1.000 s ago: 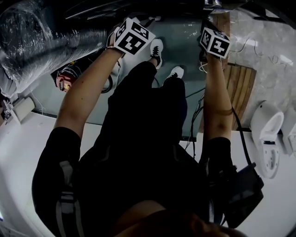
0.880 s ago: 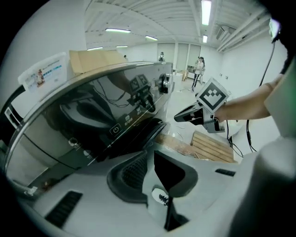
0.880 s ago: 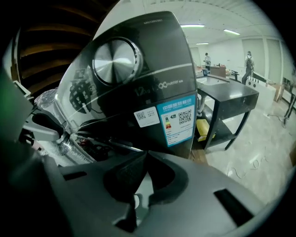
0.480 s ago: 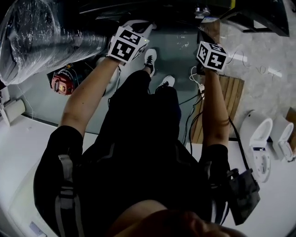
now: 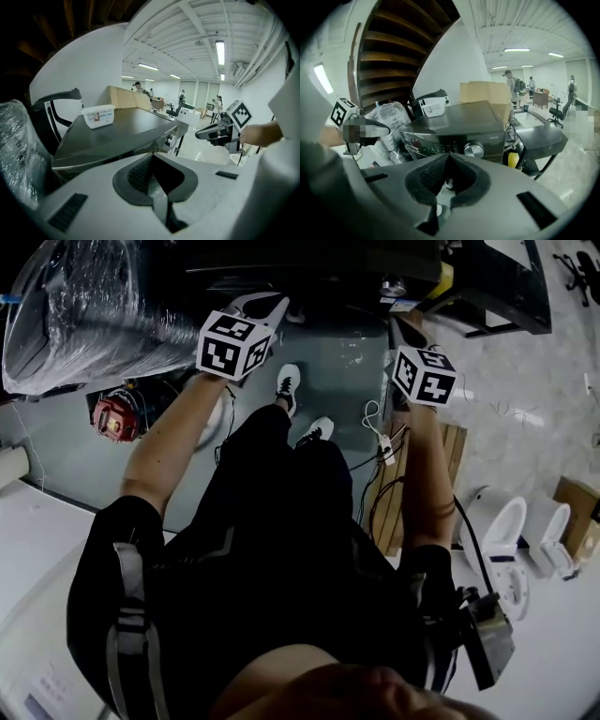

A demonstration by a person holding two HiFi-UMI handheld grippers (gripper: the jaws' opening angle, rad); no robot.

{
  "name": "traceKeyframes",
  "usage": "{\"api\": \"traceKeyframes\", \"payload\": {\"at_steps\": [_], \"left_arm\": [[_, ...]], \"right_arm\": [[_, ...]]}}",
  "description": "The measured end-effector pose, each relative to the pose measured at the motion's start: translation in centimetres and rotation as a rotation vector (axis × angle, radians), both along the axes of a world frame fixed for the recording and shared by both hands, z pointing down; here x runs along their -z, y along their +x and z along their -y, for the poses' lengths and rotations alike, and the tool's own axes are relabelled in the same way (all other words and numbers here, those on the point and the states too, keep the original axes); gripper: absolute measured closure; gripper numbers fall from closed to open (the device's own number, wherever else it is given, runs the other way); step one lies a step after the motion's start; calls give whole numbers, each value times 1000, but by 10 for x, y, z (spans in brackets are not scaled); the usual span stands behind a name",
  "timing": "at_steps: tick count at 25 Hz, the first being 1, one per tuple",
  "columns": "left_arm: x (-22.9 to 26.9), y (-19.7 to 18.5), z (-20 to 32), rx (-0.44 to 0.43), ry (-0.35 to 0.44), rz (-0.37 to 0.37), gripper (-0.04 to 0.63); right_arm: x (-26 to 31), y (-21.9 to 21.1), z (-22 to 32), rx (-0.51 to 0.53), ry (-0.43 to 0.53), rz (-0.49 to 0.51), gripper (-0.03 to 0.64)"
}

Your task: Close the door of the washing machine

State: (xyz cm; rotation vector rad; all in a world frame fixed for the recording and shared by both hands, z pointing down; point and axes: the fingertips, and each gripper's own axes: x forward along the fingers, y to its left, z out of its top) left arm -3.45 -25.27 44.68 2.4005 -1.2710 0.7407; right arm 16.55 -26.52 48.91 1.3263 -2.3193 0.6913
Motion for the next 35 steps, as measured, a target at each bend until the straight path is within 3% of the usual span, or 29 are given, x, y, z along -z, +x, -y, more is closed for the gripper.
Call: {"api": "traceKeyframes", "payload": {"at_steps": [8, 14, 28, 35], "left_arm": [[71, -41, -18, 117, 68, -44, 591], [116, -60, -34, 98, 121, -106, 591], [184, -156, -47, 69, 238, -142, 591], [233, -218, -42, 158, 372, -175, 591]], "right_arm": [[87, -8, -14, 13, 136, 9, 612], [136, -21, -18, 21, 199, -6, 612], [238, -106, -33, -9, 362, -27, 612], [291, -138, -43, -55, 462, -29, 612]]}}
